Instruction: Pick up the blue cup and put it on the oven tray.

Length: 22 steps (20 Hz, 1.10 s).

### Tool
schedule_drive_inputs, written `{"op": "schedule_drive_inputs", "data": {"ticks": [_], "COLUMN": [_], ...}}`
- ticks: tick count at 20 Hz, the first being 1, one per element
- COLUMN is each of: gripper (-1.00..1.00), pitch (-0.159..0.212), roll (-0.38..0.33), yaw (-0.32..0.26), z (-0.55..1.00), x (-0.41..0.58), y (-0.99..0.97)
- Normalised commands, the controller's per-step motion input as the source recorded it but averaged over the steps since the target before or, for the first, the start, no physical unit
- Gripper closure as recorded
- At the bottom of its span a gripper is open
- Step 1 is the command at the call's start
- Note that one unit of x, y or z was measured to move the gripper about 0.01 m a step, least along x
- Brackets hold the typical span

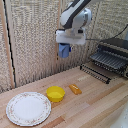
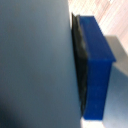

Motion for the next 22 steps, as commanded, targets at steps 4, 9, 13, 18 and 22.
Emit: {"op": "schedule_drive_inputs", "data": {"ticks": [4,9,13,18,22], "gripper": [1.00,1.00,1.00,1.00,1.00], "pitch": [0.086,0.134,0.132,0.062,0.033], "roll": [0.002,0.000,-0.027,-0.065,-0.083], "yaw": [-0.091,-0.165,-0.165,-0.058,-0.014], "z": [0.73,0.54,0.22,0.00,-0.09], "x": [0.094,0.032,-0.043,-0.025,-0.012], "y": [-0.90,-0.70,-0.69,-0.97,-1.00]}}
